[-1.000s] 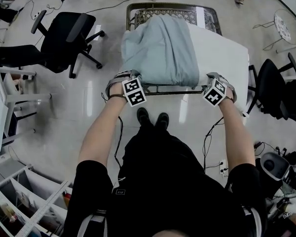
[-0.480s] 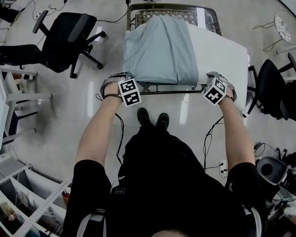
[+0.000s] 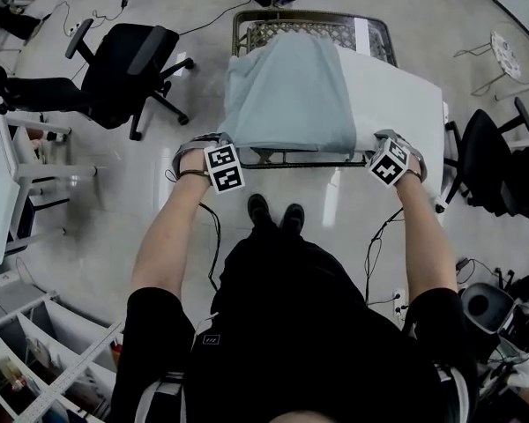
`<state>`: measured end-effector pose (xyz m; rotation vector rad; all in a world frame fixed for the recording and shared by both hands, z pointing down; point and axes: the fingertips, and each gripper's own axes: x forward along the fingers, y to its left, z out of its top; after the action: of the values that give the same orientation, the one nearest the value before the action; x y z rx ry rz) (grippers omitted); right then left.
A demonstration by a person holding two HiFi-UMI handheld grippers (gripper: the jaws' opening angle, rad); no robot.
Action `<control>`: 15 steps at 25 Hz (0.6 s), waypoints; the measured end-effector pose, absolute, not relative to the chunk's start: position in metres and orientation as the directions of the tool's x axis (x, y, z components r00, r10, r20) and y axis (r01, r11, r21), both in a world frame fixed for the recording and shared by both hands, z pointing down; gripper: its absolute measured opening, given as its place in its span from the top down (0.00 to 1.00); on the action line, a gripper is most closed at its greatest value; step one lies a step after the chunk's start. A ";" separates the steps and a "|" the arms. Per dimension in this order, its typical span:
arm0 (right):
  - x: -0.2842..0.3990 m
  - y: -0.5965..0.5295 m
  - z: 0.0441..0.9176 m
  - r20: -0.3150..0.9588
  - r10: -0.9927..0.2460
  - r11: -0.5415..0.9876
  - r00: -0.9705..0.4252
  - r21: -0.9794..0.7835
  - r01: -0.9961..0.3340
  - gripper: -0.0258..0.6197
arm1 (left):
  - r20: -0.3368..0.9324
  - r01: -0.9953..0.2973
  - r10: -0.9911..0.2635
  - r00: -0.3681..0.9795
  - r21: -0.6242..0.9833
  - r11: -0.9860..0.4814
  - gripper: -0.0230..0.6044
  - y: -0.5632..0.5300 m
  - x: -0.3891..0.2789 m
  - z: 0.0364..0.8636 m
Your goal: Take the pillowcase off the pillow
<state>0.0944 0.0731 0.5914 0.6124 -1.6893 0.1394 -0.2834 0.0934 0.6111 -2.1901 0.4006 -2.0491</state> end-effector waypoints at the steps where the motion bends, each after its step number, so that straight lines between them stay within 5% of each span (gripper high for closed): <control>1: 0.095 0.074 0.591 0.945 -0.315 0.850 -0.085 0.241 -0.469 0.66 | 0.963 -0.108 -0.267 0.049 -0.260 -0.959 0.95 0.095 -0.285 0.610; 10: 0.100 0.080 0.589 0.951 -0.305 0.844 -0.059 0.241 -0.479 0.67 | 0.941 -0.096 -0.338 0.011 -0.336 -0.937 0.95 0.083 -0.304 0.636; 11: 0.101 0.081 0.590 0.952 -0.302 0.838 -0.053 0.239 -0.490 0.67 | 0.938 -0.137 -0.345 0.024 -0.338 -0.931 0.91 0.079 -0.301 0.645; 13: 0.104 0.081 0.593 0.955 -0.295 0.830 -0.042 0.234 -0.507 0.67 | 0.938 -0.233 -0.343 0.051 -0.323 -0.917 0.53 0.074 -0.297 0.665; 15: 0.107 0.084 0.597 0.956 -0.291 0.832 -0.028 0.238 -0.501 0.67 | 0.935 -0.299 -0.345 0.084 -0.306 -0.904 0.53 0.074 -0.291 0.677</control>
<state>0.1074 0.0844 0.5966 0.6340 -1.6253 0.1875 -0.2914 0.0735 0.6770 -2.2862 0.6789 -1.9893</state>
